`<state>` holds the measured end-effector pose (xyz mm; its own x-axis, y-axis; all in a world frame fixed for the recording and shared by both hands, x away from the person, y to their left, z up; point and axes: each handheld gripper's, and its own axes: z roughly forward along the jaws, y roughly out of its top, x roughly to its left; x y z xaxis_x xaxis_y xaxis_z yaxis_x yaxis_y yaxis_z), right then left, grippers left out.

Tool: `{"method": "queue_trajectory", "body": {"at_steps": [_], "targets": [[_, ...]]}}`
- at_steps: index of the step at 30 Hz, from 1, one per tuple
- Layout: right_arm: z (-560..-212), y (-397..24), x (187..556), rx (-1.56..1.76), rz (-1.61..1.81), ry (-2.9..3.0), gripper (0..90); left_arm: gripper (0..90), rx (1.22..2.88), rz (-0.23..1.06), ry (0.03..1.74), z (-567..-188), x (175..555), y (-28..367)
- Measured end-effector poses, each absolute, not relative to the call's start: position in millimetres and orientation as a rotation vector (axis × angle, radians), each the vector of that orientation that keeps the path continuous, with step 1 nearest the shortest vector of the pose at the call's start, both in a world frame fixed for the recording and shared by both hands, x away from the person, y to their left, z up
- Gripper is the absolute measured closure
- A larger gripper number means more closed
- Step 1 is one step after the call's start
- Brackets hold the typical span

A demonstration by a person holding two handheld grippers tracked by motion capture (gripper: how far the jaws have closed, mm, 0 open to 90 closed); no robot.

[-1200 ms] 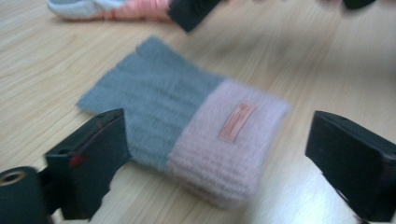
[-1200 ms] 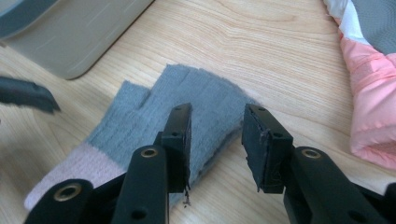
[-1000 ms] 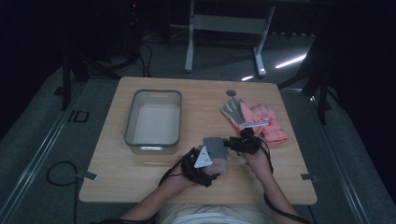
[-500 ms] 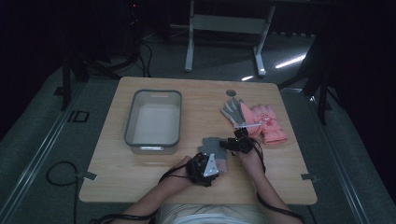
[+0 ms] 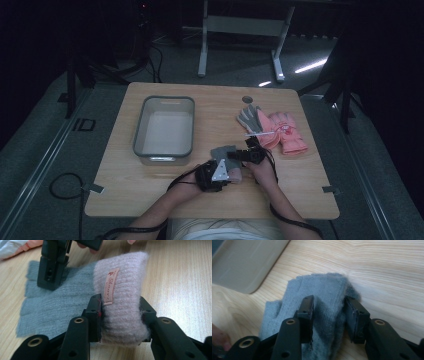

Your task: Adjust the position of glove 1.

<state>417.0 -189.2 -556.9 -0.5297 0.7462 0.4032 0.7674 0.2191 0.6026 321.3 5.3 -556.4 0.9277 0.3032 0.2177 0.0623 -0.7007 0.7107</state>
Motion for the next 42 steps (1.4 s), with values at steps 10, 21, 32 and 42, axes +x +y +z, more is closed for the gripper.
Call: {"method": "queue_trajectory", "body": {"at_steps": [10,21,32,42], "targets": [[-551,-169,420,-1.42,-1.187,-2.472,73.4,66.7,2.324,0.37,0.288,-554,324,14],[-520,-184,410,-1.414,-1.326,-2.474,74.4,67.7,2.29,0.408,0.247,-526,323,19],[-488,-187,410,-1.416,-1.452,-2.47,74.5,67.8,2.317,0.454,0.176,-487,333,23],[-459,-175,418,-1.384,-1.527,-2.465,74.5,67.7,2.344,0.49,0.175,-454,343,36]]}}
